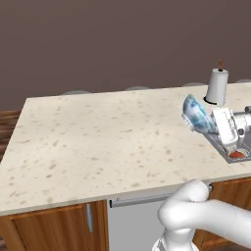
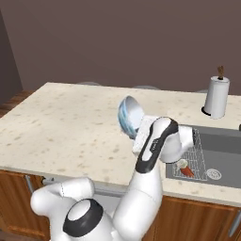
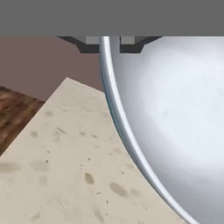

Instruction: Dump the sweet potato and garlic from the bowl so the bowl can be washed. Place the bowl in the sink after clearing the leftovers.

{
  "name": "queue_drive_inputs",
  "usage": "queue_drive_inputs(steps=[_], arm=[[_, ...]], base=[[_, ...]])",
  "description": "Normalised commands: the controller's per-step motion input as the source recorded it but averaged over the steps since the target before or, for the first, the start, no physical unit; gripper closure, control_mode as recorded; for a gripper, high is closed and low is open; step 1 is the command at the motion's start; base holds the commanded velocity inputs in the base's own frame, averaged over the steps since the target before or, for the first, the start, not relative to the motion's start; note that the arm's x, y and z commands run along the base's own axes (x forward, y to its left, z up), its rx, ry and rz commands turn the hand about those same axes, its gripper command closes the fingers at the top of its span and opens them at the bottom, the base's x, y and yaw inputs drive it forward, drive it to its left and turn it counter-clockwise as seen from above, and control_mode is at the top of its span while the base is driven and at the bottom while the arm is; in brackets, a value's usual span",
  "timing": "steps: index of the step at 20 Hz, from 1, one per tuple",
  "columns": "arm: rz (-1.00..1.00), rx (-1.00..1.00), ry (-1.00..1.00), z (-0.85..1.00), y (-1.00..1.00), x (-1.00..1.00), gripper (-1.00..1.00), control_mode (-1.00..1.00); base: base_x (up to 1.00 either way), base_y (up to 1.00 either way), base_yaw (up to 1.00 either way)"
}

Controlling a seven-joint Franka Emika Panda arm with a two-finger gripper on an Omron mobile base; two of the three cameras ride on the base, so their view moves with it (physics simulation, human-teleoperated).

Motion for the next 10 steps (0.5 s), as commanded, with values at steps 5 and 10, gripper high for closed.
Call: queue_drive_inputs(steps=[5,10], arm=[[0.00,-0.74,-0.17,0.36,1.00,-0.19,1.00,-1.00],[0.00,-0.77,-0.14,0.17,1.00,-0.17,1.00,-1.00]], base=[[0.00,0.00,0.00],[0.00,0.00,0.00]])
